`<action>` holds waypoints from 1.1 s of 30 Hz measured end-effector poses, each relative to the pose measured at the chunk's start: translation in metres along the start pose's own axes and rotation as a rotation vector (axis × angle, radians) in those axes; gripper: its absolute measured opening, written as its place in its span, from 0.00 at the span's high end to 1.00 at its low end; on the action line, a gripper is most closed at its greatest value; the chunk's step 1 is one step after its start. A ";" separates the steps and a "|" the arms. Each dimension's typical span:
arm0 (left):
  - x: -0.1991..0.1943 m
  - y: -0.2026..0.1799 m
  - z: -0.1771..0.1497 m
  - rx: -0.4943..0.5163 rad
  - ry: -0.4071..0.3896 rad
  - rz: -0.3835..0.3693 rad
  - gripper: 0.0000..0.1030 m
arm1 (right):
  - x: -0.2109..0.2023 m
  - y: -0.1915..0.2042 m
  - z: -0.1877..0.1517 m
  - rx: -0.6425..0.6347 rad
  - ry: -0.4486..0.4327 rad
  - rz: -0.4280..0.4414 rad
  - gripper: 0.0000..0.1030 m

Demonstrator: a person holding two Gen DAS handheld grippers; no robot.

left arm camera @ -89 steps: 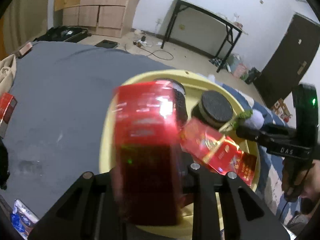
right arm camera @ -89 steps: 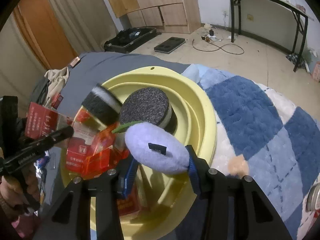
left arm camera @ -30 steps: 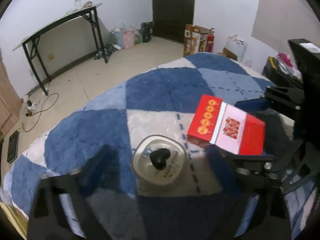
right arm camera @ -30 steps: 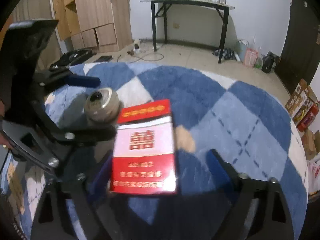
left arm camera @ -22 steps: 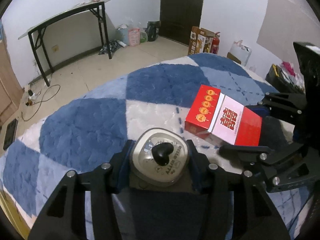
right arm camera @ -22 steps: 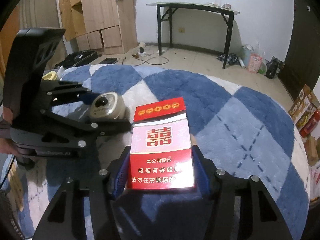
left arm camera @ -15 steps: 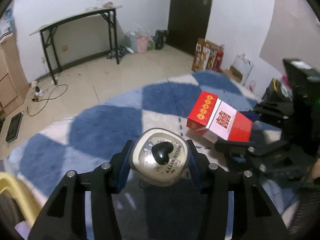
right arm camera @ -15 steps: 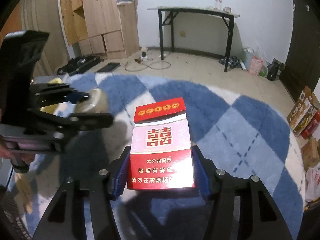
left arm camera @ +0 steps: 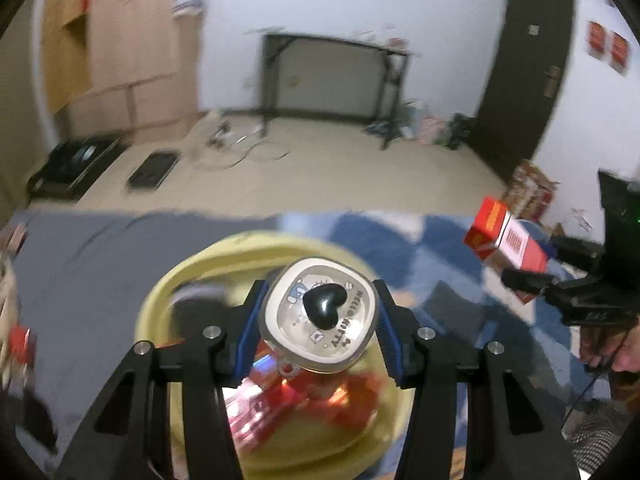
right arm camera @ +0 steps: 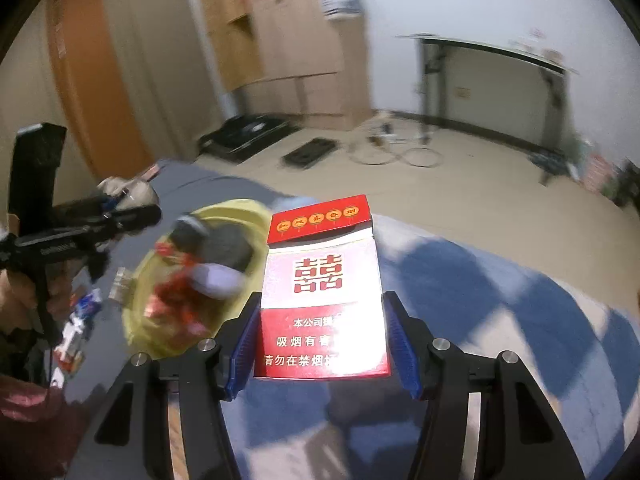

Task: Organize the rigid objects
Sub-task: 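Carry tin and red-white box over the yellow tray and release both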

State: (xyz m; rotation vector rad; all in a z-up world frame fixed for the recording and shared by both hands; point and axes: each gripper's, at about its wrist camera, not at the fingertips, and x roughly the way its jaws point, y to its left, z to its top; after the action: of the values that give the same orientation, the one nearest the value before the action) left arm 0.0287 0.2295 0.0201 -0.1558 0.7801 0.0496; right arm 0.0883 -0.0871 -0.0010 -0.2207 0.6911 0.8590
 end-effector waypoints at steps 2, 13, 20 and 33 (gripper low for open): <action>-0.001 0.018 -0.011 -0.032 0.017 0.024 0.49 | 0.020 0.021 0.016 -0.039 0.028 0.027 0.44; 0.036 0.052 -0.052 -0.111 0.123 0.004 0.49 | 0.134 0.072 0.062 -0.130 0.181 0.079 0.44; 0.052 0.061 -0.066 -0.181 0.155 -0.016 0.49 | 0.157 0.081 0.072 -0.154 0.213 0.017 0.44; 0.047 0.052 -0.061 -0.198 0.108 0.021 0.18 | 0.155 0.100 0.056 -0.161 0.164 0.008 0.29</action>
State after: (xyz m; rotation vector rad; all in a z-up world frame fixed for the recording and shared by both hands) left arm 0.0146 0.2703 -0.0621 -0.3402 0.8841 0.1398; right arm 0.1091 0.0986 -0.0484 -0.4374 0.7761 0.9115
